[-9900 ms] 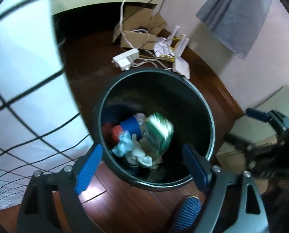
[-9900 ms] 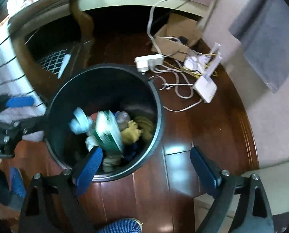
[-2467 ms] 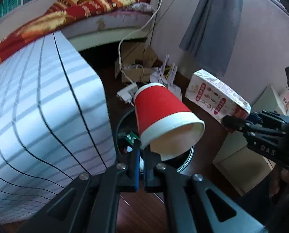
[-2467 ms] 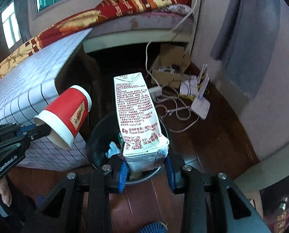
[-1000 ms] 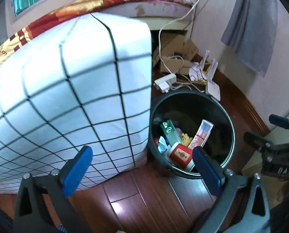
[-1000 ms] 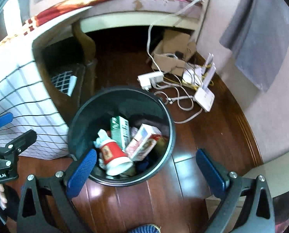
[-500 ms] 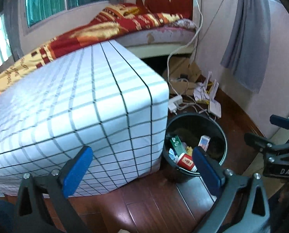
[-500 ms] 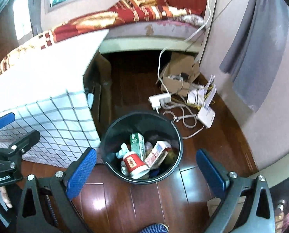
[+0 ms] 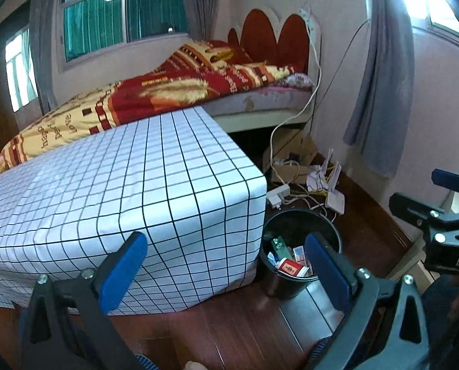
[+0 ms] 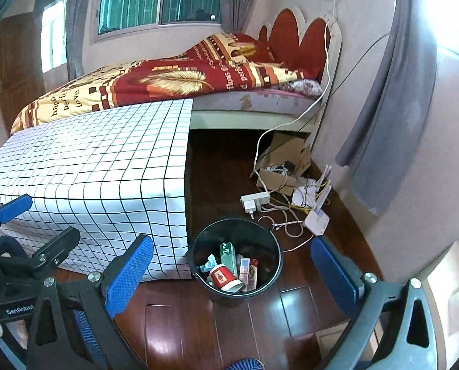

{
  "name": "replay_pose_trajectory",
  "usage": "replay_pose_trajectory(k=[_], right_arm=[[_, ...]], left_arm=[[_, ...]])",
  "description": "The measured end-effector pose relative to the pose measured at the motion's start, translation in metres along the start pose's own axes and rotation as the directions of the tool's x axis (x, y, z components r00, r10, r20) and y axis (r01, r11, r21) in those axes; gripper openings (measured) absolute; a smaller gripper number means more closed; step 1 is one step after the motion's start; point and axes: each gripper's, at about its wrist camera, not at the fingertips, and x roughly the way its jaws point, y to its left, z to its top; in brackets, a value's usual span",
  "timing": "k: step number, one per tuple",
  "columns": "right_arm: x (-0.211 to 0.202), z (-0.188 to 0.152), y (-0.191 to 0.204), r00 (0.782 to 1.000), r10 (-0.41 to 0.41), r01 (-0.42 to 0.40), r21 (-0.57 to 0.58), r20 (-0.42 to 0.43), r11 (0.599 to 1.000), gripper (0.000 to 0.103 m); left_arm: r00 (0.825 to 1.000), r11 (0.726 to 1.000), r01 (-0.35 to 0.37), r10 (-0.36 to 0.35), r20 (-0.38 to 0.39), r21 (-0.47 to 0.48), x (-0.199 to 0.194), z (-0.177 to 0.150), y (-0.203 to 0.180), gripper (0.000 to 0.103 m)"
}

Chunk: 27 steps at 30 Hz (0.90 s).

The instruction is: Collect trash

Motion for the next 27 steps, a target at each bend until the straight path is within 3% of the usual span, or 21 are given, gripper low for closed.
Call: replay_pose_trajectory(k=[10, 27], right_arm=[[-0.051, -0.004, 0.009, 0.997, -0.002, 0.002, -0.002, 0.082, 1.0, 0.103], [-0.048, -0.004, 0.013, 0.997, 0.004, -0.004, 0.007, 0.075, 1.0, 0.103]], left_arm=[[0.997, 0.999, 0.036, -0.035, 0.07, -0.011, -0.041, 0.001, 0.005, 0.103], [0.996, 1.0, 0.018, -0.016, 0.083, -0.024, -0.041, -0.002, 0.016, 0.103]])
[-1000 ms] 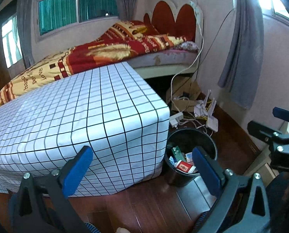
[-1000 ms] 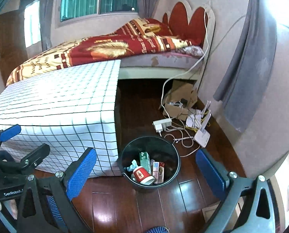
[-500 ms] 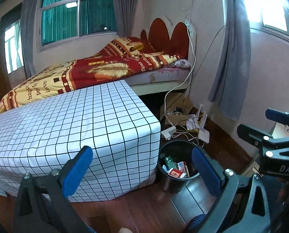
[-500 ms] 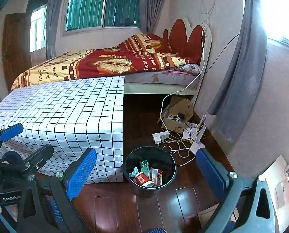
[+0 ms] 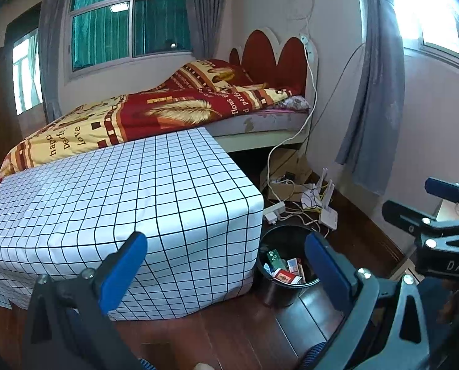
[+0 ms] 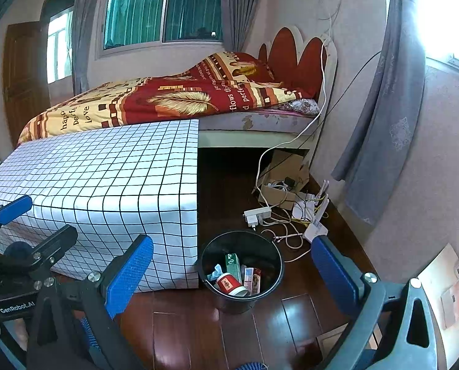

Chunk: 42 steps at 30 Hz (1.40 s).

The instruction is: Collect trash

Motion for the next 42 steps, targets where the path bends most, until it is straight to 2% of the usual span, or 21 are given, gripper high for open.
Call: replay_pose_trajectory(k=[42], right_arm=[[0.0005, -0.0023, -0.0022, 1.0, 0.004, -0.004, 0.014, -0.001, 1.0, 0.103]], left_arm=[[1.0, 1.0, 0.004, -0.004, 0.007, 0.028, -0.0016, -0.0011, 0.0, 0.103]])
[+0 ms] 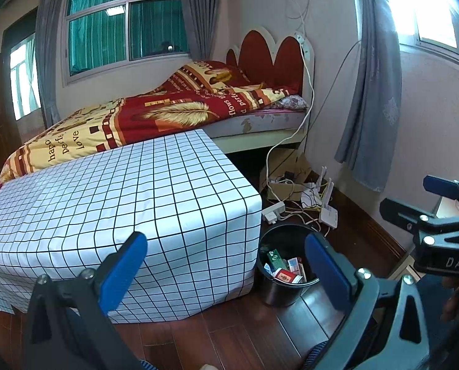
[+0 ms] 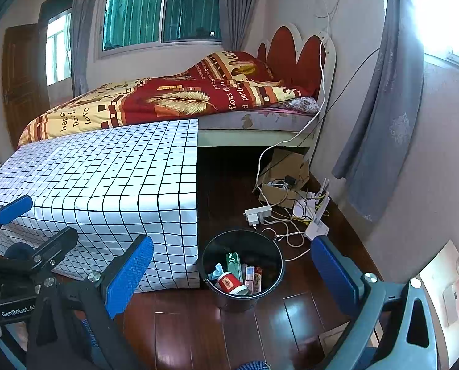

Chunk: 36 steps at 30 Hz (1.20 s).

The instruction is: Collect trash

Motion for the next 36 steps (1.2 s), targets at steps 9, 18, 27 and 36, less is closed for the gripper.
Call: replay_pose_trajectory(k=[9, 18, 27, 36], right_arm=[[0.0002, 0.0009, 0.0, 1.0, 0.002, -0.002, -0.006, 0.004, 1.0, 0.103], [0.0006, 0.0009, 0.0, 1.0, 0.005, -0.005, -0.007, 0.006, 1.0, 0.103], [0.0008, 0.0007, -0.0009, 1.0, 0.006, -0.006, -0.007, 0.003, 1.0, 0.103], [0.0009, 0.0006, -0.0023, 1.0, 0.005, -0.005, -0.006, 0.003, 1.0, 0.103]], left_arm=[[1.0, 1.0, 0.004, -0.004, 0.004, 0.008, -0.0015, 0.0027, 0.0014, 0.103], [1.0, 1.0, 0.01, -0.01, 0.001, 0.005, -0.0014, 0.0028, 0.0024, 0.103], [1.0, 1.0, 0.008, -0.008, 0.001, 0.015, -0.0006, 0.0015, 0.0015, 0.103], [1.0, 0.999, -0.023, 0.023, 0.005, 0.035, 0.0043, -0.0004, 0.0074, 0.103]])
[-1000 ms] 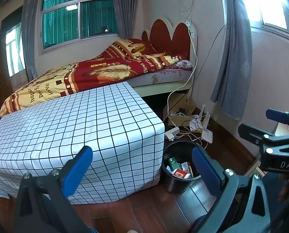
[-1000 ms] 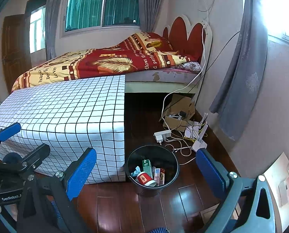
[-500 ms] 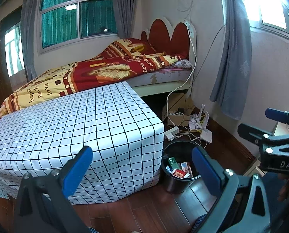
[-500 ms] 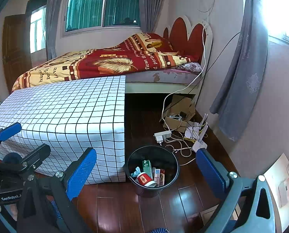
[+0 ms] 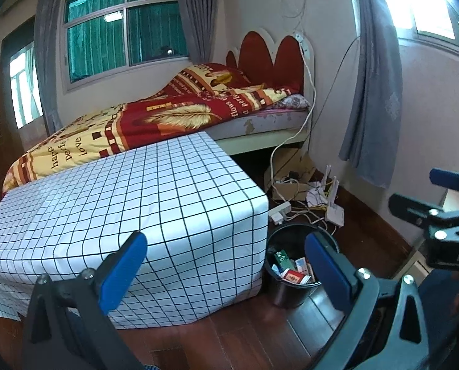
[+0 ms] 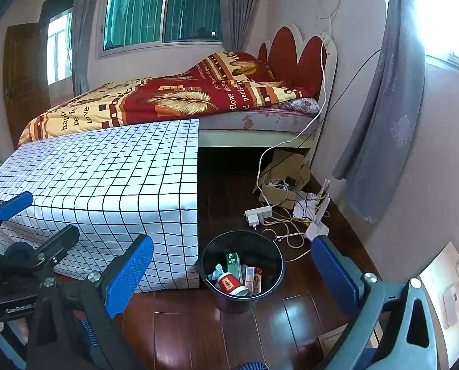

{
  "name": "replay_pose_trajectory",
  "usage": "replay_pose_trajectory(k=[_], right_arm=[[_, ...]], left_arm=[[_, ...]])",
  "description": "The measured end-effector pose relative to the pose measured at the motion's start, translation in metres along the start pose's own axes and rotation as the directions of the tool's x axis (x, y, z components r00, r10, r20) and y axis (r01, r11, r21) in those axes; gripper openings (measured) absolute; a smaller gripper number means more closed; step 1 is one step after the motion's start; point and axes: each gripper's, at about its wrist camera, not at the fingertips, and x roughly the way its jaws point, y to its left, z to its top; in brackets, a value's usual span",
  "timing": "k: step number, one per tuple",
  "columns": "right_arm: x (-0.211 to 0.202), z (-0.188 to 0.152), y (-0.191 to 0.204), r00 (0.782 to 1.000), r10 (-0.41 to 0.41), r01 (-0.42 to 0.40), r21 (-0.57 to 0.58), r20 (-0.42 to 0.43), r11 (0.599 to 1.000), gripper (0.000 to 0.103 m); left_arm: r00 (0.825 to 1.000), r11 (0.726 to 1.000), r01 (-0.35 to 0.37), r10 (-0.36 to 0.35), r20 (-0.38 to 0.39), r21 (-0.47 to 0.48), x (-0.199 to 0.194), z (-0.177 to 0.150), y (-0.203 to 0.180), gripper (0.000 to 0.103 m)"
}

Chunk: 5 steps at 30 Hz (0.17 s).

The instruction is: Collect trash

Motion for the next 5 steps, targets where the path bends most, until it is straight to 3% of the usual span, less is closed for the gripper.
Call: replay_pose_trajectory(k=[5], right_arm=[[0.0015, -0.0021, -0.0025, 1.0, -0.001, 0.001, 0.003, -0.007, 1.0, 0.103]], left_arm=[[1.0, 1.0, 0.012, -0.012, -0.02, 0.001, 0.0031, -0.0021, 0.0023, 0.103]])
